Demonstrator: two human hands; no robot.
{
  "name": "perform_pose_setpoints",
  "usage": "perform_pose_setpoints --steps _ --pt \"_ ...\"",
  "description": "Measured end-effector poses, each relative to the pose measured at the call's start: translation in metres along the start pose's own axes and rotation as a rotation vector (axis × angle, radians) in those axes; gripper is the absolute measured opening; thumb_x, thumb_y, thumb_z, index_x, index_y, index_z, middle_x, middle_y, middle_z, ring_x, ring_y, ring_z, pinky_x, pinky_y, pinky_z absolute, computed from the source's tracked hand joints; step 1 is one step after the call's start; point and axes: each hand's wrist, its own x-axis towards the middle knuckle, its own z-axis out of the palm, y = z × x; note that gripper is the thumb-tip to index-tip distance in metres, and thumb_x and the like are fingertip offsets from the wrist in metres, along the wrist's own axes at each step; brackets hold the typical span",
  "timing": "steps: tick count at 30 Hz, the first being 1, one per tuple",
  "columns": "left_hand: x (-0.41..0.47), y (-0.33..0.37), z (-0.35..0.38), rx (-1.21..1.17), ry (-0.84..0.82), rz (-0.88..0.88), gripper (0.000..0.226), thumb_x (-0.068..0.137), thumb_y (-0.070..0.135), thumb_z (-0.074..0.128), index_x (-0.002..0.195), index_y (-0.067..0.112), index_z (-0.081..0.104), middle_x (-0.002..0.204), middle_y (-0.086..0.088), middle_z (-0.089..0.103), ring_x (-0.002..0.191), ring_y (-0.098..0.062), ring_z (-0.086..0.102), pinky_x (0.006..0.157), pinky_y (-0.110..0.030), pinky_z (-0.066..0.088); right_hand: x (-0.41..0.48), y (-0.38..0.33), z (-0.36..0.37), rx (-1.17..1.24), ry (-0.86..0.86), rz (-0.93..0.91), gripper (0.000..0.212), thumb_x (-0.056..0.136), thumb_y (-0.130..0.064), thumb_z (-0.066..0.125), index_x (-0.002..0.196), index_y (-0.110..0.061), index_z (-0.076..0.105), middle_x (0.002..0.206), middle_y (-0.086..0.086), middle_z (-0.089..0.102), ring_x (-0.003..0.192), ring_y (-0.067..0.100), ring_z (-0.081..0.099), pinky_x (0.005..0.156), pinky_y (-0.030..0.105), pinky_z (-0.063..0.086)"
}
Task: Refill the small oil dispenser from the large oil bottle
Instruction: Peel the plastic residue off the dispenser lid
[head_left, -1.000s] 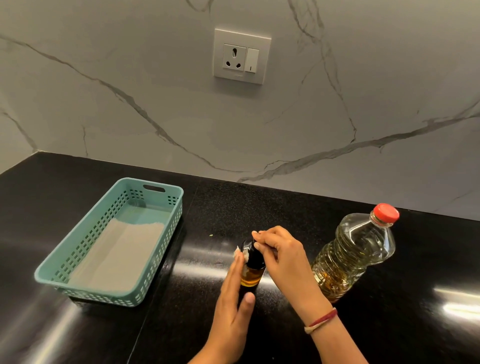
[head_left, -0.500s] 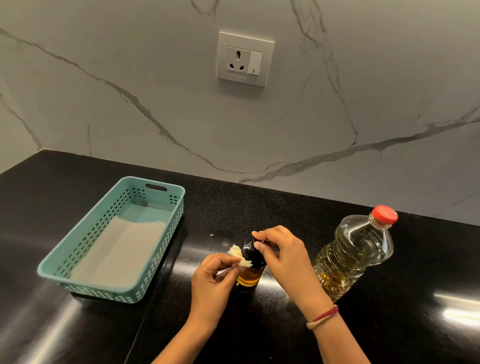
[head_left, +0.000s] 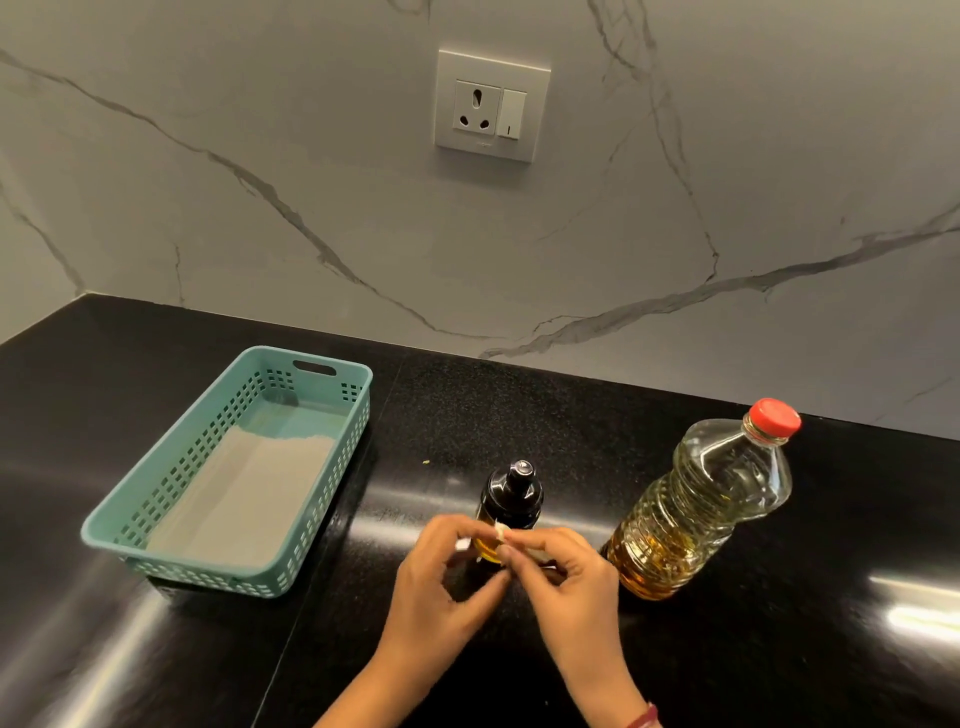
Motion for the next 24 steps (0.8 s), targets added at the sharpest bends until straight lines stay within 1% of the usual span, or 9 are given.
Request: perform_pose_setpoints --steps 3,6,8,10,14,17,20,22,24 --pt "0.021 -0.019 -0.014 0.207 -0.124 0.017 0.082 0.060 0.046 0.080 0.129 0.046 0.035 0.134 0.025 0.034 0.130 0.003 0.035 0.105 -0.009 0.029 0.005 0.004 -0.001 0.037 0.058 0.071 0.024 0.072 -0.010 0.081 0.082 -0.028 0.068 0.076 -0.010 0.071 0.073 0.007 0.068 0.067 0.025 0.055" --pt "0.045 -0.028 -0.014 0.259 -0.315 0.001 0.102 0.055 0.051 0.083 0.138 0.054 0.024 0.148 0.023 0.018 0.140 0.006 0.018 0.112 -0.022 0.025 0.014 0.006 0.007 0.050 0.102 0.105 0.042 0.066 -0.014 0.086 0.087 -0.027 0.051 0.070 -0.005 0.068 0.063 0.008 0.065 0.060 0.017 0.049" --pt "0.059 -0.031 -0.008 0.261 -0.391 0.006 0.098 0.056 0.048 0.083 0.139 0.050 0.030 0.148 0.020 0.025 0.140 0.002 0.024 0.114 -0.037 0.030 0.018 0.008 0.015 0.027 0.157 0.107 0.053 0.063 -0.016 0.087 0.090 -0.031 0.044 0.065 0.000 0.062 0.061 0.008 0.061 0.059 0.016 0.045" --pt "0.069 -0.033 -0.003 0.260 -0.428 0.026 0.086 0.060 0.044 0.078 0.137 0.037 0.040 0.142 0.014 0.038 0.134 -0.002 0.037 0.111 -0.043 0.035 0.019 0.013 0.020 -0.023 0.200 0.083 0.062 0.060 -0.020 0.089 0.096 -0.036 0.041 0.068 -0.003 0.058 0.064 0.007 0.057 0.060 0.016 0.042" --pt "0.072 -0.034 0.001 0.159 -0.446 -0.002 0.072 0.065 0.034 0.071 0.132 0.021 0.049 0.124 0.006 0.054 0.114 0.001 0.051 0.099 -0.023 0.042 0.020 0.022 0.022 -0.122 0.250 0.030 0.092 0.054 -0.029 0.090 0.122 -0.048 0.032 0.091 -0.009 0.051 0.082 0.005 0.051 0.075 0.015 0.042" --pt "0.070 -0.036 0.004 0.129 -0.434 0.002 0.065 0.067 0.032 0.072 0.127 0.026 0.050 0.121 0.012 0.053 0.115 0.001 0.052 0.095 -0.019 0.043 0.027 0.019 0.028 -0.281 0.265 0.015 0.115 0.053 -0.041 0.088 0.144 -0.035 0.018 0.124 -0.008 0.044 0.114 0.013 0.046 0.095 0.035 0.038" --pt "0.069 -0.036 0.004 0.129 -0.383 0.015 0.055 0.068 0.032 0.067 0.121 0.032 0.051 0.117 0.020 0.053 0.112 0.001 0.053 0.094 -0.021 0.044 0.034 0.015 0.037 -0.439 0.275 -0.013 0.122 0.058 -0.045 0.083 0.149 -0.034 0.003 0.150 0.002 0.026 0.142 0.013 0.017 0.114 0.052 0.018" --pt "0.070 -0.039 0.003 0.166 -0.358 0.028 0.055 0.067 0.033 0.064 0.120 0.033 0.052 0.117 0.022 0.055 0.111 -0.001 0.054 0.095 -0.029 0.045 0.037 0.013 0.042 -0.479 0.249 -0.016 0.122 0.061 -0.050 0.077 0.149 -0.037 -0.007 0.155 -0.003 0.013 0.144 0.007 0.005 0.116 0.053 0.001" --pt "0.070 -0.044 0.004 0.204 -0.345 0.041 0.055 0.068 0.034 0.065 0.121 0.035 0.052 0.117 0.024 0.055 0.111 -0.004 0.054 0.095 -0.038 0.046 0.039 0.011 0.045 -0.480 0.223 0.015 0.122 0.063 -0.050 0.076 0.147 -0.041 -0.013 0.156 -0.006 0.006 0.145 0.008 0.003 0.115 0.053 -0.005"
